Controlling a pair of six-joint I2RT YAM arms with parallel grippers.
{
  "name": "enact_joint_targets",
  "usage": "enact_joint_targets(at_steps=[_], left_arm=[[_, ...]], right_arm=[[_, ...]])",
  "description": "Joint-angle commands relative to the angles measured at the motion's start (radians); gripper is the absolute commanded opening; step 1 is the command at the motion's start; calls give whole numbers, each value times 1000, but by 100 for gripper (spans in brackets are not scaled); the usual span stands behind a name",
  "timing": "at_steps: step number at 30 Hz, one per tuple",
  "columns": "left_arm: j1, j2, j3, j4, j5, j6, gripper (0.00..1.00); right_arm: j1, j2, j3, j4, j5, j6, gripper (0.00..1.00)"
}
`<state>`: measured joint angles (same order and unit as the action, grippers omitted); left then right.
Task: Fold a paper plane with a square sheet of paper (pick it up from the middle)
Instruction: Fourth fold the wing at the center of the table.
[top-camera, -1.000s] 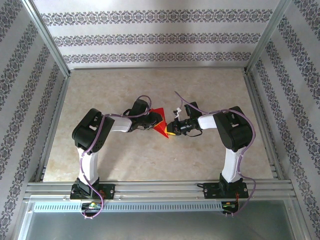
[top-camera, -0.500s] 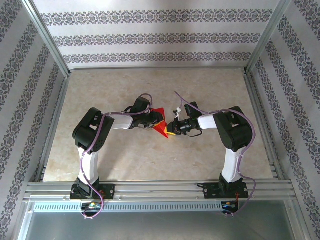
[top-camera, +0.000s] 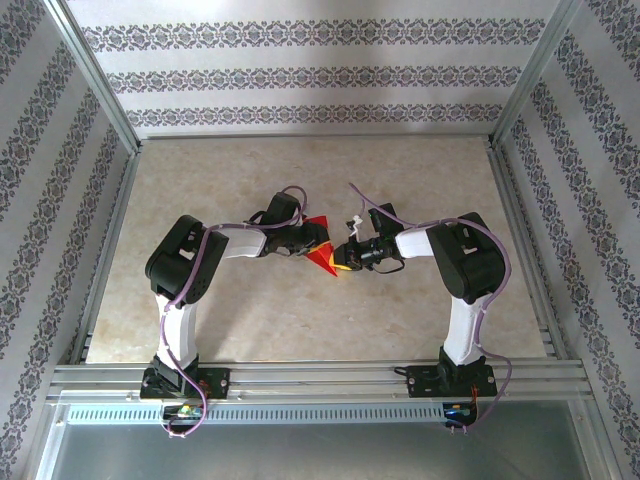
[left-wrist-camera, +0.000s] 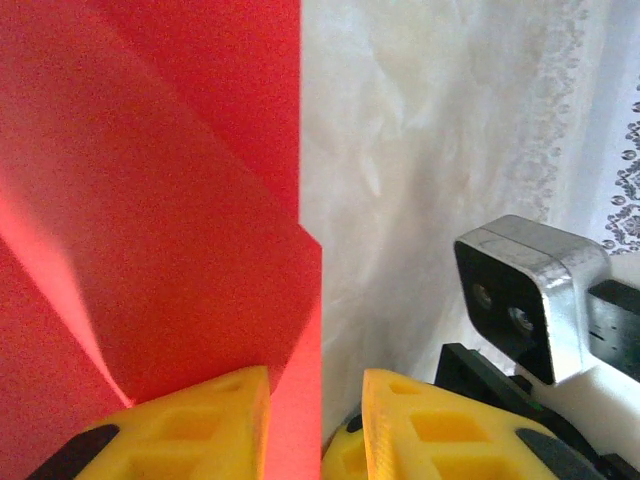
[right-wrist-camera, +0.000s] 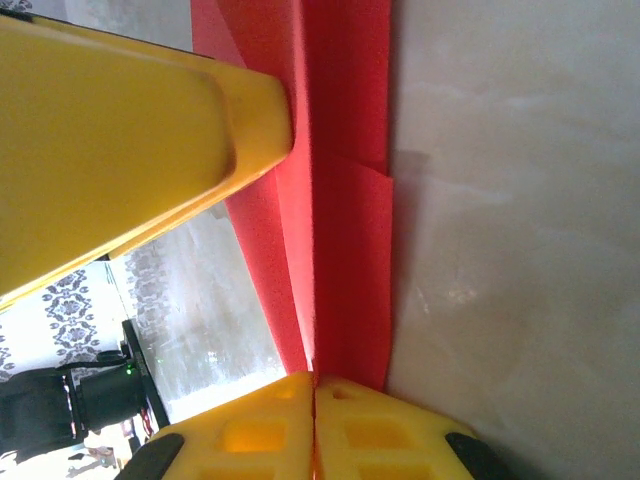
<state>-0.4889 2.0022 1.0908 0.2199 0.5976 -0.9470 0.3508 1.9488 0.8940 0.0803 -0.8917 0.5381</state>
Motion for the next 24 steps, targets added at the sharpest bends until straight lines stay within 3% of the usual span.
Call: enact_joint_targets(at_steps=[1,14,24], left_arm=[[1,12,31,-15,25,33,31],[2,-48,17,-75,-66,82,31],[4,8,35,-60,-41,63,30]], right_arm=[[-13,79,-33,-110,205,-50,11],[-13,75,-38,-111,229,-51,5],[-9,67,-43,-111,243,-73,6]])
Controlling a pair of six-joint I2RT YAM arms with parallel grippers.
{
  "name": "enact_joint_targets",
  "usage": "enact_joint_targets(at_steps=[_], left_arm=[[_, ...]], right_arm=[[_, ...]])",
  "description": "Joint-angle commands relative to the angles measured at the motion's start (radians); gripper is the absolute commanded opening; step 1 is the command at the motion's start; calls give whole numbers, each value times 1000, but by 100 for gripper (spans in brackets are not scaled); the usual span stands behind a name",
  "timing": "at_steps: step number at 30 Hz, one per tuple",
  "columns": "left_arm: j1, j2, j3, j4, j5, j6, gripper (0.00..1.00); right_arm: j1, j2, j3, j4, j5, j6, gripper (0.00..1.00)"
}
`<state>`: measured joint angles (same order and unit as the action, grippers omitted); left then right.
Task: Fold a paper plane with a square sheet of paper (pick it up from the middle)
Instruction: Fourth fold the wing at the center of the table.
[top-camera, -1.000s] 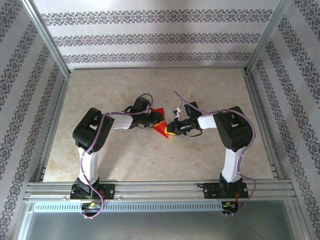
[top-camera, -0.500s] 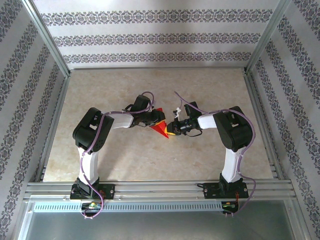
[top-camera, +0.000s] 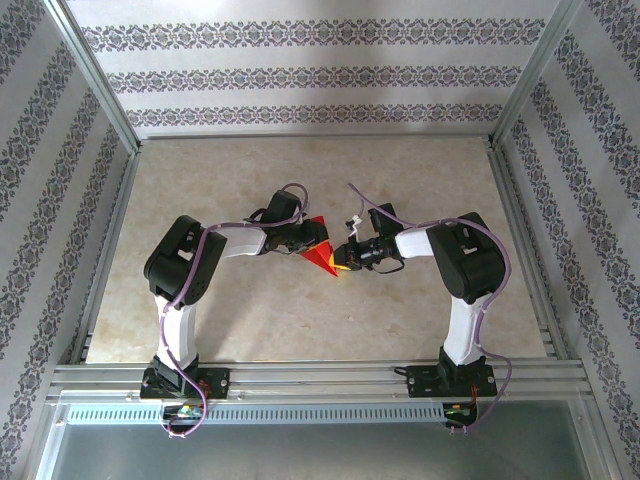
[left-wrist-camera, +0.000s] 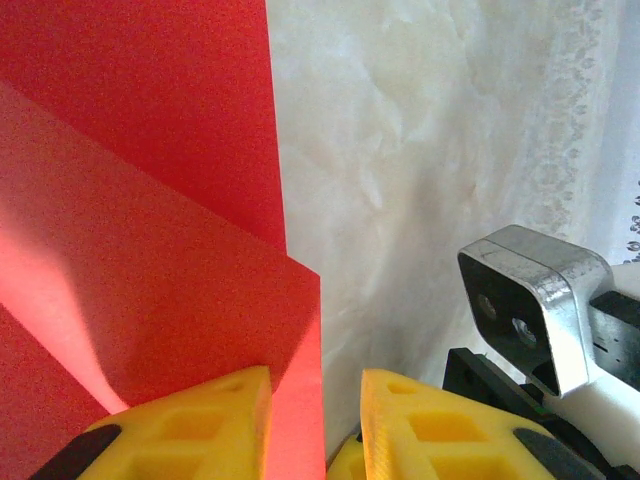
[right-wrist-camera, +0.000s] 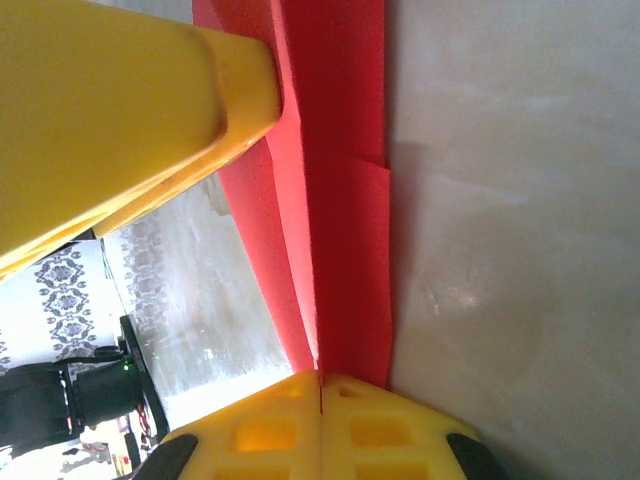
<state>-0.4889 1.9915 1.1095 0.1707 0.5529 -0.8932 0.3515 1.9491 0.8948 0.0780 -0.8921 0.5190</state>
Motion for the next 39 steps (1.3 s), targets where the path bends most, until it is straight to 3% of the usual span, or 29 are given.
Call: enact_joint_targets(at_steps=[1,13,25,39], left_arm=[[3,24,19,-11,6,7,30],[4,62,26,-18,6,-3,30],[4,64,11,-26,-5,-10,30],[4,69,11,-31,-6,-17,30]], right_arm=[[-9,66,-43,-109,242,-53,6],[-11,-7,-33,-118,188,-18,14],[-6,-89,-21,-167,69,-9,15],[8,-91,-18,-174,91,-32,13]])
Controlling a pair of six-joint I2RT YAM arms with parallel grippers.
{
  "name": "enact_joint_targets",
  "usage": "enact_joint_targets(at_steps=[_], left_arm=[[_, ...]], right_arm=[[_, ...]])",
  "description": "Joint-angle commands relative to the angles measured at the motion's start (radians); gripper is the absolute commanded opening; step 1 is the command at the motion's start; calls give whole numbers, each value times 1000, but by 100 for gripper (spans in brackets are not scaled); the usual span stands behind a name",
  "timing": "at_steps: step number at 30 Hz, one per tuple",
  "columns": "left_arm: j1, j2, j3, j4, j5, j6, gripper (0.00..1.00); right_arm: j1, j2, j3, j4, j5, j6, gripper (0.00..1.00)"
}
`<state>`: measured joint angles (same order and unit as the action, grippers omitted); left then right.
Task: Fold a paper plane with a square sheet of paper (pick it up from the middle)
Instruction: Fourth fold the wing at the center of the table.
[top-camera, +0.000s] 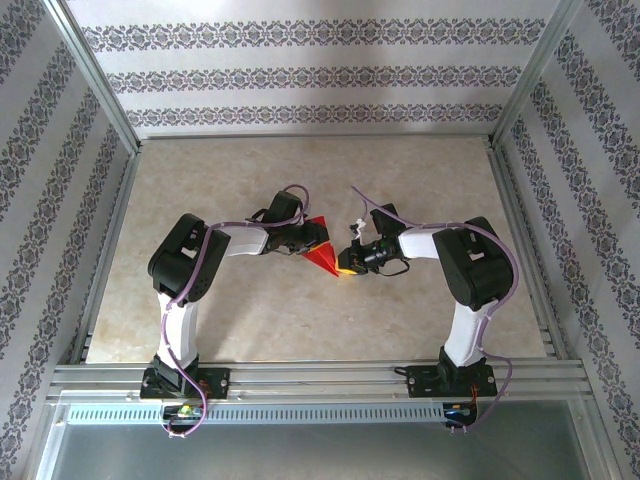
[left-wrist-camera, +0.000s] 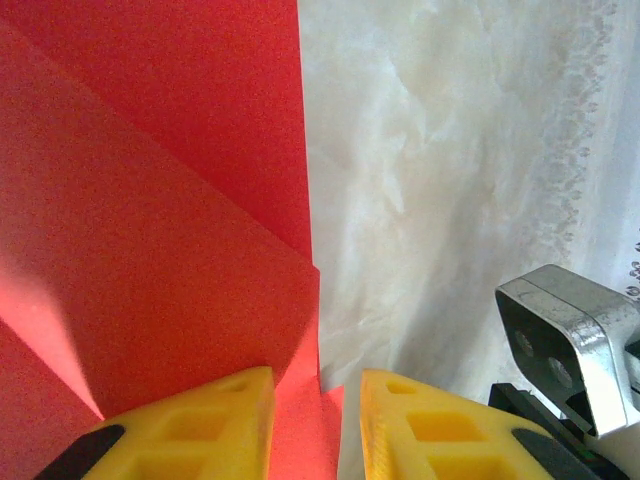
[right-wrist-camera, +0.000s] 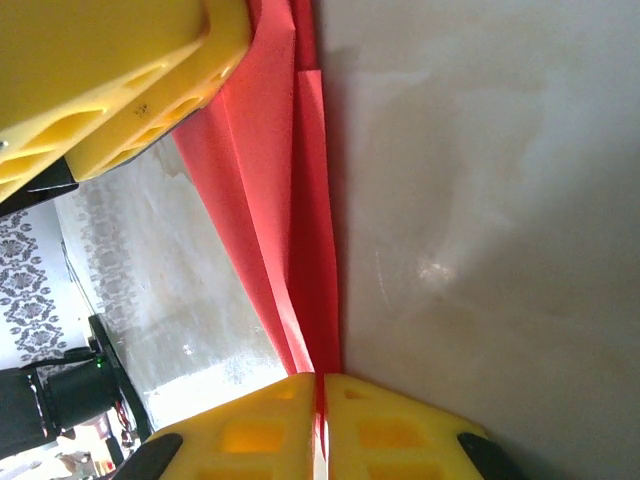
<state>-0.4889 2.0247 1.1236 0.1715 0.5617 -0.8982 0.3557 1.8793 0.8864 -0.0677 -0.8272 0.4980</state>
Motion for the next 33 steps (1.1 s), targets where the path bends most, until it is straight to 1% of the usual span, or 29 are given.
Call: enact_joint_targets(at_steps=[1,5,9,14,19,33], left_arm=[[4,34,-2,-32,-14,-12,29],[4,34,-1,-34,-14,-14,29],[5,34,3,-44,-17,-16,29],[5,35,4,-56,-22,-19,29],[4,36,5,-59,-24,-22,29],[5,35,6,-63,-22,-27,29]], right_arm=[[1,-45,-16,-12,31,-2,14],[-9,-124,-23,-6,69,5,18],[1,-140,-22,-24,91,-9,20],[42,-118,2,-3,30,-18,15],[64,-72,32,2,10,-18,11],[57,-2,33,-20,57,-6,10]])
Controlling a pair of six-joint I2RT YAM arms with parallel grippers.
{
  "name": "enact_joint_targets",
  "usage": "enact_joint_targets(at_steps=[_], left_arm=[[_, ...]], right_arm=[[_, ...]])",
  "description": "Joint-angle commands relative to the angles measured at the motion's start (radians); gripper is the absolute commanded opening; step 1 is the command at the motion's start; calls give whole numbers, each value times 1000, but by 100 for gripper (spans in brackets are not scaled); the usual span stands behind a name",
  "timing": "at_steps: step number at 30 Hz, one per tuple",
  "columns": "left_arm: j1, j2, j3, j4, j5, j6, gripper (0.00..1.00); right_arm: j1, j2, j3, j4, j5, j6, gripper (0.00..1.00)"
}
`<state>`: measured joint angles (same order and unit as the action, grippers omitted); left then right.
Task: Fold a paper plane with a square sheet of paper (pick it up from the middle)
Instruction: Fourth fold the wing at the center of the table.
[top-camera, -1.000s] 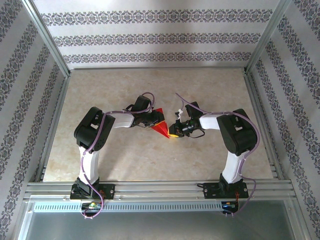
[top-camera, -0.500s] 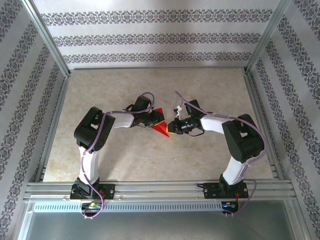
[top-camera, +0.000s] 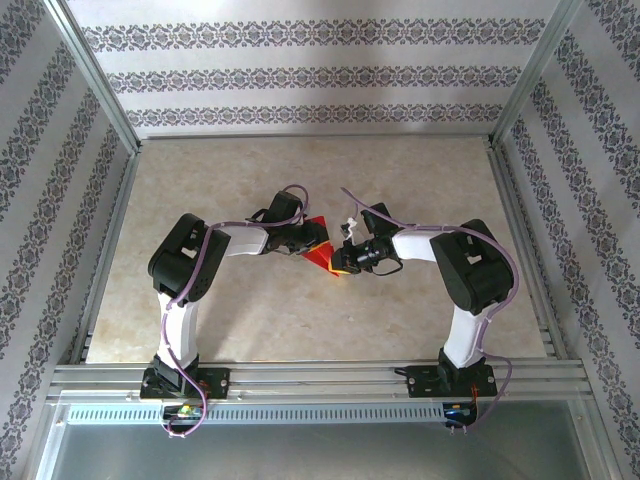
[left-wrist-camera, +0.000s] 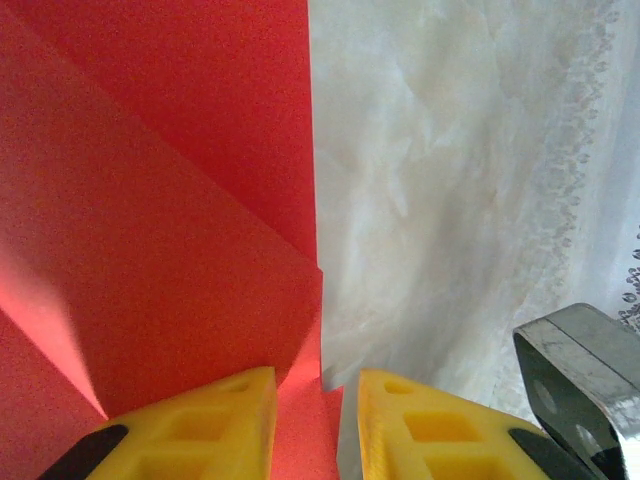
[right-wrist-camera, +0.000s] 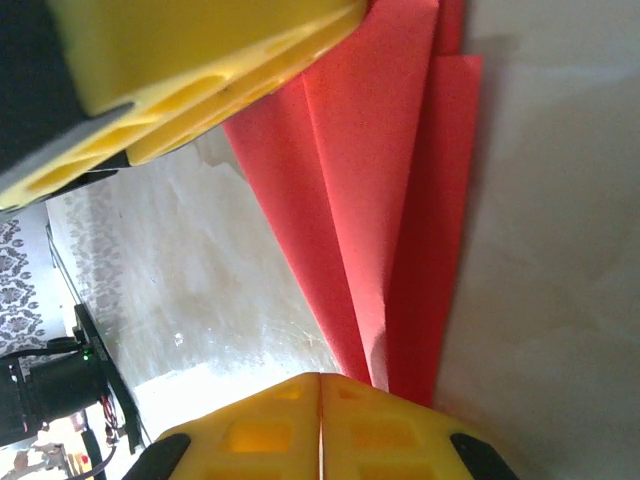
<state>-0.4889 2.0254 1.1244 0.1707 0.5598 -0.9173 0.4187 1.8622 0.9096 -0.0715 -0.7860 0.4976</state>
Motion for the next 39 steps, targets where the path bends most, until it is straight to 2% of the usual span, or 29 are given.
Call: enact_joint_targets(at_steps=[1,17,26,39], left_arm=[[4,33,6,-61,-20,-8,29],[4,26,15,-65,-14,-6,29],[5,24,3,-62,-17,-6,29],[5,25,-3,-50,-15,-12,29]], right_arm=[[-8,18,8,-17,17,-4,10],[-12,44,3,-34,8,-3,10],[-42,-61,1,4,-18,26,13],[-21,22,41,-1,-29,25,12]])
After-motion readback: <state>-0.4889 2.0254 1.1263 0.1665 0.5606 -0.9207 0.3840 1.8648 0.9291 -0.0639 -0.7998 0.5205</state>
